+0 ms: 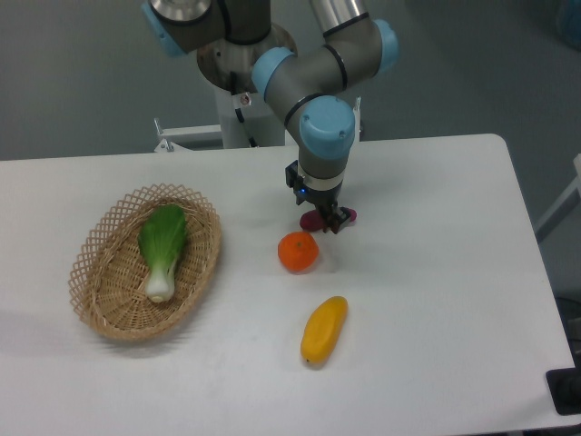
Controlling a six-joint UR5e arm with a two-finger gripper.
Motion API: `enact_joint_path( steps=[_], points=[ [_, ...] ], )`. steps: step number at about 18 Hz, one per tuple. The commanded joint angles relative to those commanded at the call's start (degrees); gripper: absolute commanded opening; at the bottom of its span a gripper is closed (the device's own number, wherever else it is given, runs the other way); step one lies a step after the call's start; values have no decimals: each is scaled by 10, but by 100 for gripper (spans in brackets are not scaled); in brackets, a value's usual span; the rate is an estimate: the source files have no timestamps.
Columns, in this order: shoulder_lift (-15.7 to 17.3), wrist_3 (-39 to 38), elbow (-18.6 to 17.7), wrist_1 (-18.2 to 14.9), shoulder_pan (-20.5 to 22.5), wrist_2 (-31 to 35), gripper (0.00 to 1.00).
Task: Place the sweet potato on the table
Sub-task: 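Lower the sweet potato beside the orange and open the gripper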
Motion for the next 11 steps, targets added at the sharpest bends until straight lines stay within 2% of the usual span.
enact_joint_path(
  steps=[4, 11],
  points=[
    [-22, 0, 47, -4, 9, 0, 100],
    [-55, 0, 120, -10, 52, -2, 100]
  ],
)
